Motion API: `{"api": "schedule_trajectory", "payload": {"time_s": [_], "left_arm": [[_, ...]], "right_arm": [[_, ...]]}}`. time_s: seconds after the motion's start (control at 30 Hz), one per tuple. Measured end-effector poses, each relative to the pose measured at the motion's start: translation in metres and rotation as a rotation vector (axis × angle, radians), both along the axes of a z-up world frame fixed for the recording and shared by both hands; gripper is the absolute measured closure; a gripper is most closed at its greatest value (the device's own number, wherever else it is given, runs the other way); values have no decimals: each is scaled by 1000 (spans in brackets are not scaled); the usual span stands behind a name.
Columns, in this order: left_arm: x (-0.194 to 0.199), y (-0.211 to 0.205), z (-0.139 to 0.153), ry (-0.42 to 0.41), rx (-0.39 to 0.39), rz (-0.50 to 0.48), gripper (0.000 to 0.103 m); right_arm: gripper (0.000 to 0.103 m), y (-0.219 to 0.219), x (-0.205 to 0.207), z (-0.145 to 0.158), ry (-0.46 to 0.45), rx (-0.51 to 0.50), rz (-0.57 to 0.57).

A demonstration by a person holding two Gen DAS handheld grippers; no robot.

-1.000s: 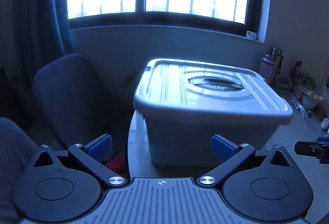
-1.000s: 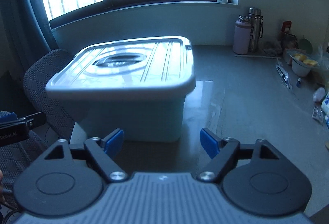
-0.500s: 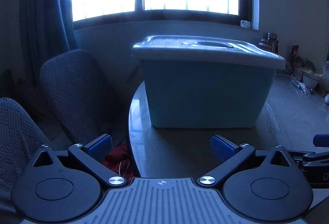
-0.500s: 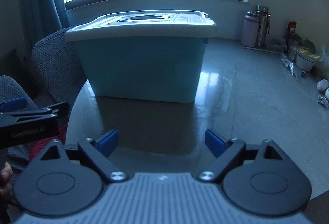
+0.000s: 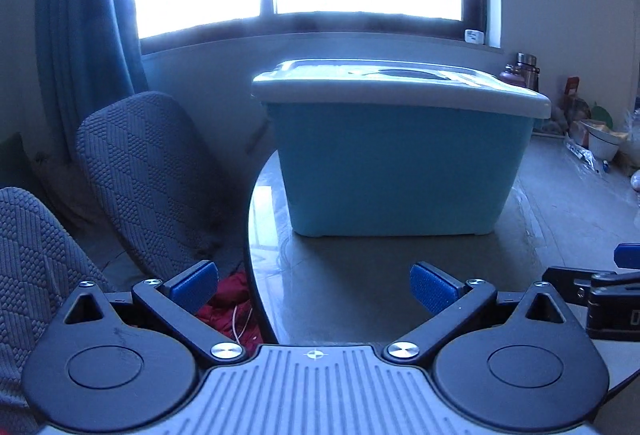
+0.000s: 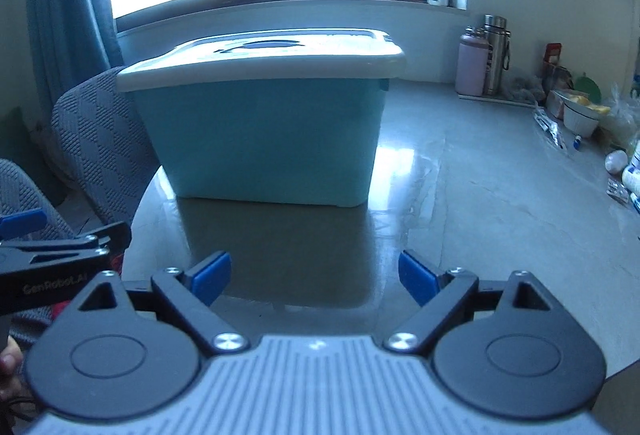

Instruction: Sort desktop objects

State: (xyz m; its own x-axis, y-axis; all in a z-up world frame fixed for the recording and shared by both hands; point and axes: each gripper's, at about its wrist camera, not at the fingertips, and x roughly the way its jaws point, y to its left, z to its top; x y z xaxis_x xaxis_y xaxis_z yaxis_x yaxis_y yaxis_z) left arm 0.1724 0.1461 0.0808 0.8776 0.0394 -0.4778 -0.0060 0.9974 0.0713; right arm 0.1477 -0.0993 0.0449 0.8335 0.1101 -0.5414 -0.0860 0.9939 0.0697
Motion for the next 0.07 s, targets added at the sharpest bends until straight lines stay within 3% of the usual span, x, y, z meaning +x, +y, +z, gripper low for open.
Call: {"api": "schedule_trajectory", "payload": {"time_s": [0.07], "left_arm": [[-1, 0, 0, -7, -3, -3, 0]], "right_arm": [[12, 0, -1, -2, -4, 10, -12]]}}
